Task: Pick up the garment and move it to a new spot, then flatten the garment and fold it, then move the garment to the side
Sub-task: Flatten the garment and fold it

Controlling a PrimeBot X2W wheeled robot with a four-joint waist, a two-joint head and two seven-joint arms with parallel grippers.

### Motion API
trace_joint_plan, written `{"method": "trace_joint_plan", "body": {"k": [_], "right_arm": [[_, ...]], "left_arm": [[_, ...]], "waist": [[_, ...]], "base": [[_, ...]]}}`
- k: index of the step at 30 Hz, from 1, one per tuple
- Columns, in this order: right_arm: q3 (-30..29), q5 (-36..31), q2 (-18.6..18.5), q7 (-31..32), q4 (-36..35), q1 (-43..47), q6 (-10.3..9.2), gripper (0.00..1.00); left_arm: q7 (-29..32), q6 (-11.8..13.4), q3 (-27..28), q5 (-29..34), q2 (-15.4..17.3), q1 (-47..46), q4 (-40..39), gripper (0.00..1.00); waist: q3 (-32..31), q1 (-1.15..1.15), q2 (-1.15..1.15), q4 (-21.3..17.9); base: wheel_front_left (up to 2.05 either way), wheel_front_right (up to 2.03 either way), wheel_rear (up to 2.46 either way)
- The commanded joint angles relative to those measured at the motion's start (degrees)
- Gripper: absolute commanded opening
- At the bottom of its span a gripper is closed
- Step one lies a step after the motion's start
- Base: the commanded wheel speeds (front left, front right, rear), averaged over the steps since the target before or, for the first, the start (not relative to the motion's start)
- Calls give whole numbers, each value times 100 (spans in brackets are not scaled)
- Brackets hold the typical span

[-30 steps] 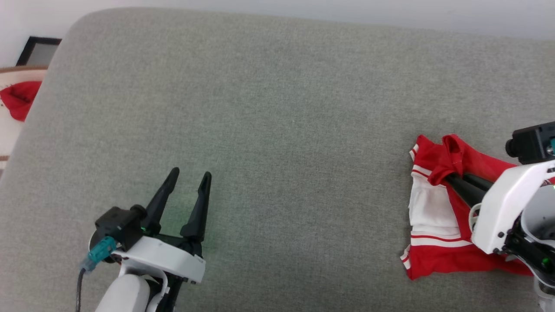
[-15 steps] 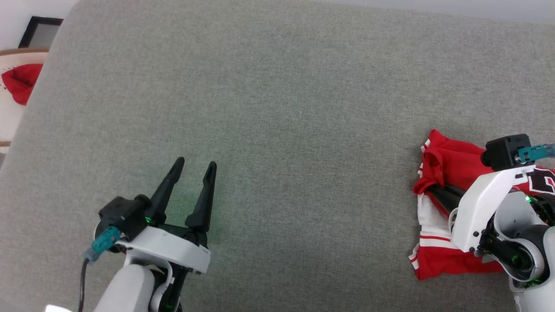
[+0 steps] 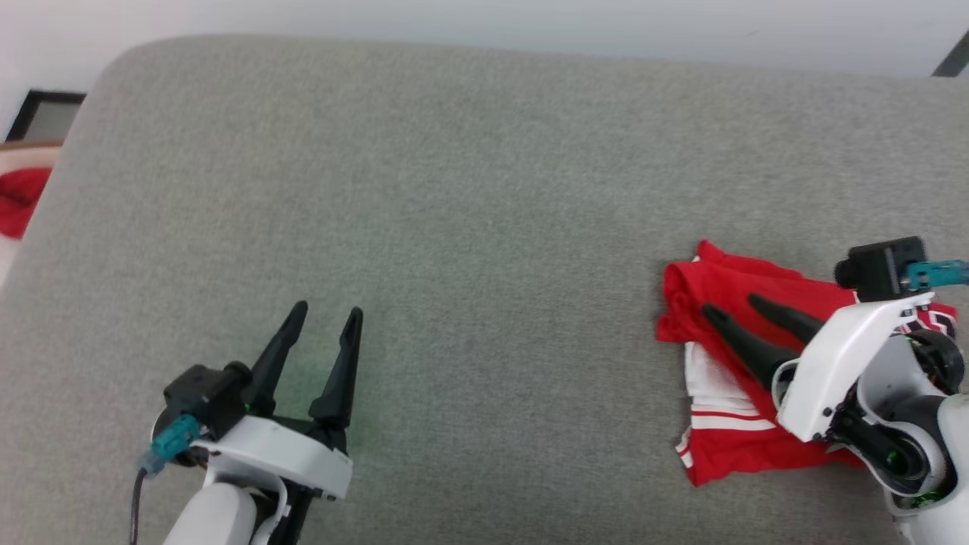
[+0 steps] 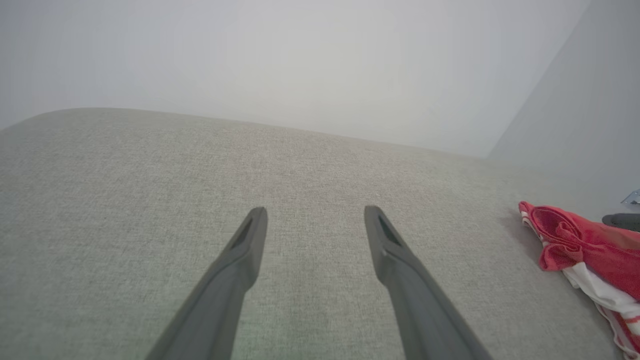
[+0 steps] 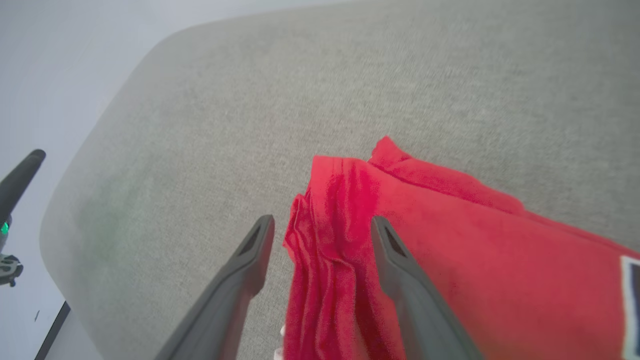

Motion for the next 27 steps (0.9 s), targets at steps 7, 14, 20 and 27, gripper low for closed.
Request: {"method": "trace_joint_plan", "body": {"k": [7, 14, 20, 27], "right_arm": [[-66, 311, -342, -1019, 185, 204, 0, 100], [-212, 426, -499, -2195, 626, 512, -1, 100], [-268, 325, -538, -3019, 904, 789, 0, 100], [-225, 145, -570, -3692, 878, 1234, 0, 100]], "left_arm": [[5, -15, 57, -105, 68, 245, 122, 100], [5, -15, 125, -179, 85, 435, 257, 100], [5, -15, 238, -140, 75, 693, 272, 100], [5, -15, 431, 81, 54, 1046, 184, 100]], "waist": [[-509, 0, 0, -446], [-750, 0, 0, -658], [-958, 0, 0, -805], [-1229, 0, 0, -855]], "base": [[0, 0, 0], [0, 0, 0], [0, 0, 0], [0, 0, 0]]}}
